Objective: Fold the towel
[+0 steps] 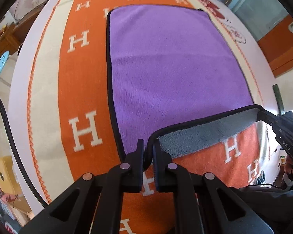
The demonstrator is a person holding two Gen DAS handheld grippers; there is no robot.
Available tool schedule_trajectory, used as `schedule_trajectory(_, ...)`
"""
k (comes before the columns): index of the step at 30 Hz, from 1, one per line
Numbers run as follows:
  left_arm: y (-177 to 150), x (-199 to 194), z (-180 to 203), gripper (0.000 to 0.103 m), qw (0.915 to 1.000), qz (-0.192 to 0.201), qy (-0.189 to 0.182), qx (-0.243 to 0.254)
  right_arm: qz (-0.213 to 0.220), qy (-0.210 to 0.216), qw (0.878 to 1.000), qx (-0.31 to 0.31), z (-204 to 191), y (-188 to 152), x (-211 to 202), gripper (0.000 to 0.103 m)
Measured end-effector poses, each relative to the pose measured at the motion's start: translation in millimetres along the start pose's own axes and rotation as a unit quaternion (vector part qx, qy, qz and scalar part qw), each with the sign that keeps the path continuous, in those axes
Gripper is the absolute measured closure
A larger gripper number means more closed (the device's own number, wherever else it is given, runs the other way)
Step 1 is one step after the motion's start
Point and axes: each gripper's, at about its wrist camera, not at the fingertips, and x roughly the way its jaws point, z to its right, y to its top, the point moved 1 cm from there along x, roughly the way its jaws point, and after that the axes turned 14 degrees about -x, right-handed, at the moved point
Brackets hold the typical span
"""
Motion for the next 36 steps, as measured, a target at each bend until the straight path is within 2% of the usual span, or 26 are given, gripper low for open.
schedule_trajectory(5,17,-22,5,0.097,0.9997,0.023,-0.002,0.011,0.017,-0.003,1.000,-0.011,6,16,-14,0.099)
schedule_trajectory(10,42,-51,9,0.097,0.9973,0.071,-0.004,0.020,0.047,-0.011,0.998,-0.027,15,41,-29,0.099)
schedule_trajectory(23,107,-94,24,0.098,0.9857,0.166,0.007,0.027,0.152,-0.050,0.986,-0.048,48,116,-48,0.099)
schedule_trajectory(29,138,-100,28,0.098,0.9764,0.215,0.017,0.008,0.195,-0.083,0.976,-0.059,59,152,-45,0.099)
schedule_trajectory(33,154,-98,28,0.098,0.9651,0.262,0.008,-0.007,0.215,-0.093,0.971,-0.052,67,170,-30,0.099)
schedule_trajectory(36,168,-85,23,0.098,0.9622,0.271,0.007,-0.031,0.220,-0.095,0.970,-0.051,72,177,-18,0.099)
